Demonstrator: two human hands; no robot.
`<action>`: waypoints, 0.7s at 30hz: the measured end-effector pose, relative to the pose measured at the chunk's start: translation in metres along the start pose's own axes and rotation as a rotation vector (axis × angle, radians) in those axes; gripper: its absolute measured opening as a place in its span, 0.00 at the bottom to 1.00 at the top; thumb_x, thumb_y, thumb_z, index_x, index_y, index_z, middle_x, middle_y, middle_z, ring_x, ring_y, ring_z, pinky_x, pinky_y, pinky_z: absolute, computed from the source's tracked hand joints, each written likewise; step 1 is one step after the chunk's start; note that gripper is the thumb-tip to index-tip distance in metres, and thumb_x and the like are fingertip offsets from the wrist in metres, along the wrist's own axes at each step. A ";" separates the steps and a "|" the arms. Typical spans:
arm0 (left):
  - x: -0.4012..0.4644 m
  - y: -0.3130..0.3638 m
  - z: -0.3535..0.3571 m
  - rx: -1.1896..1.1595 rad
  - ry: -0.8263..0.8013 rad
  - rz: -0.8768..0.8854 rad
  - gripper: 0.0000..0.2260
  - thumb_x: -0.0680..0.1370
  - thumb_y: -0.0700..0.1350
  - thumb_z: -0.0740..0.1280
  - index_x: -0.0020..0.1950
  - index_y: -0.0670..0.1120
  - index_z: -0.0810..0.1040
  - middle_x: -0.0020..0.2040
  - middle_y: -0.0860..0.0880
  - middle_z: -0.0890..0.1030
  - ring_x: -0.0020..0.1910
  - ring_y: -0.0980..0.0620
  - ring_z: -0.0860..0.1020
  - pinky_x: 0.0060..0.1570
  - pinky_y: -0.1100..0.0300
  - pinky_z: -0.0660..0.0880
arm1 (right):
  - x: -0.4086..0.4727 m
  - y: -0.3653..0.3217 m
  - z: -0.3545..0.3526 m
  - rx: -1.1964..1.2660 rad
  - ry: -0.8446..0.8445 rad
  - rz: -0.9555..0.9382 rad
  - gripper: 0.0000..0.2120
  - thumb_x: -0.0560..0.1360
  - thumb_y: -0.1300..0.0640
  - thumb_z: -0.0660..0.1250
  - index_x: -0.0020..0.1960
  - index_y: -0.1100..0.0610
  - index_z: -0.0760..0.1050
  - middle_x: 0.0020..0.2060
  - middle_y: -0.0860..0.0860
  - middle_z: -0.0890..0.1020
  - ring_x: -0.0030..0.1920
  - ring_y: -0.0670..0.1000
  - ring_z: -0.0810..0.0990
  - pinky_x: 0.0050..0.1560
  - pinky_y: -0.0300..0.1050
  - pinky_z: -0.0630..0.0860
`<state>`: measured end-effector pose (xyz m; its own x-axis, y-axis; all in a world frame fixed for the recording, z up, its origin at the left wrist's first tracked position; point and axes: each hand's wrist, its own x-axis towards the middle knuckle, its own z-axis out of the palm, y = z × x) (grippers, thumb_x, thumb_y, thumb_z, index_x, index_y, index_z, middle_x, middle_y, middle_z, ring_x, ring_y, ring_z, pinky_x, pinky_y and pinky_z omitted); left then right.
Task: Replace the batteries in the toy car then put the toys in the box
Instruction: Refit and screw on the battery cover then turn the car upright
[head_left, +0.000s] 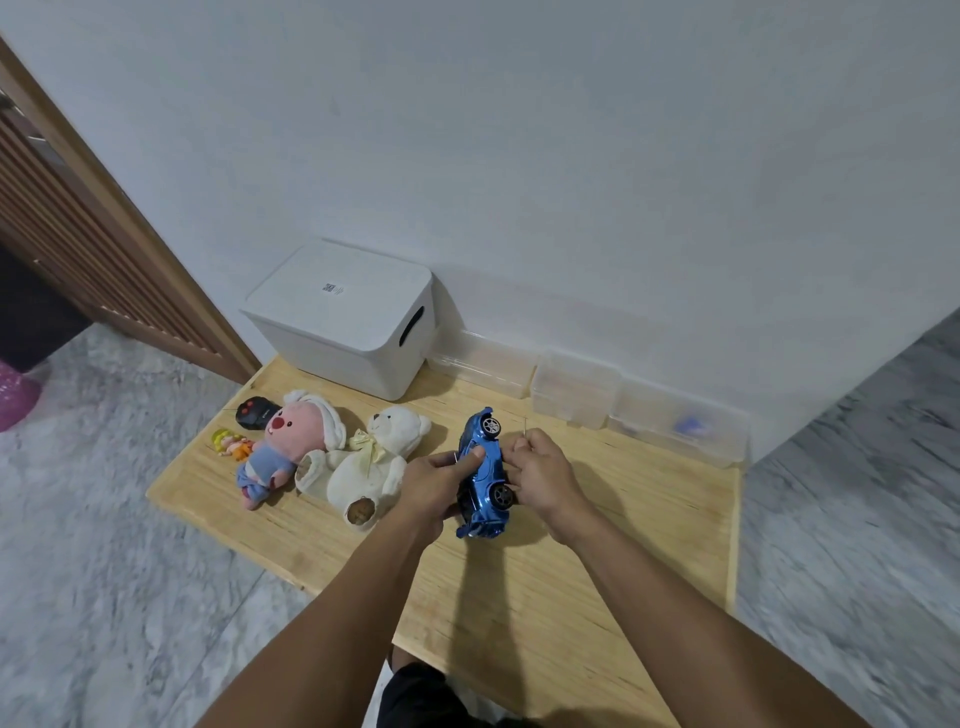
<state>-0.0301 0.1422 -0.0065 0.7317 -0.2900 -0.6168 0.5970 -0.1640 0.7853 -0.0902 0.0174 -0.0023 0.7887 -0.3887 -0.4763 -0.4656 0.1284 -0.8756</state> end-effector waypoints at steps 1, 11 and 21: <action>0.001 0.000 0.002 0.001 0.010 0.014 0.12 0.75 0.45 0.73 0.52 0.37 0.81 0.42 0.42 0.84 0.32 0.52 0.83 0.31 0.60 0.78 | 0.002 0.002 0.000 0.016 0.005 0.007 0.08 0.75 0.45 0.57 0.39 0.43 0.71 0.51 0.53 0.82 0.54 0.57 0.81 0.57 0.64 0.77; 0.002 -0.003 0.017 0.240 0.059 0.046 0.11 0.77 0.34 0.60 0.41 0.39 0.81 0.34 0.45 0.79 0.33 0.50 0.76 0.37 0.56 0.75 | -0.002 0.018 -0.011 -0.108 0.046 0.054 0.11 0.77 0.59 0.64 0.46 0.52 0.61 0.37 0.48 0.70 0.37 0.47 0.69 0.37 0.42 0.67; 0.002 -0.009 0.023 0.529 0.083 0.159 0.09 0.76 0.39 0.65 0.46 0.44 0.85 0.41 0.43 0.85 0.44 0.43 0.83 0.47 0.44 0.81 | -0.007 0.040 -0.008 -0.090 0.253 0.127 0.14 0.72 0.65 0.65 0.39 0.53 0.61 0.35 0.50 0.69 0.35 0.50 0.67 0.35 0.45 0.66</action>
<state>-0.0412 0.1217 -0.0134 0.8355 -0.2778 -0.4741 0.2468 -0.5811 0.7755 -0.1182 0.0177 -0.0333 0.6016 -0.5913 -0.5370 -0.5969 0.1139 -0.7942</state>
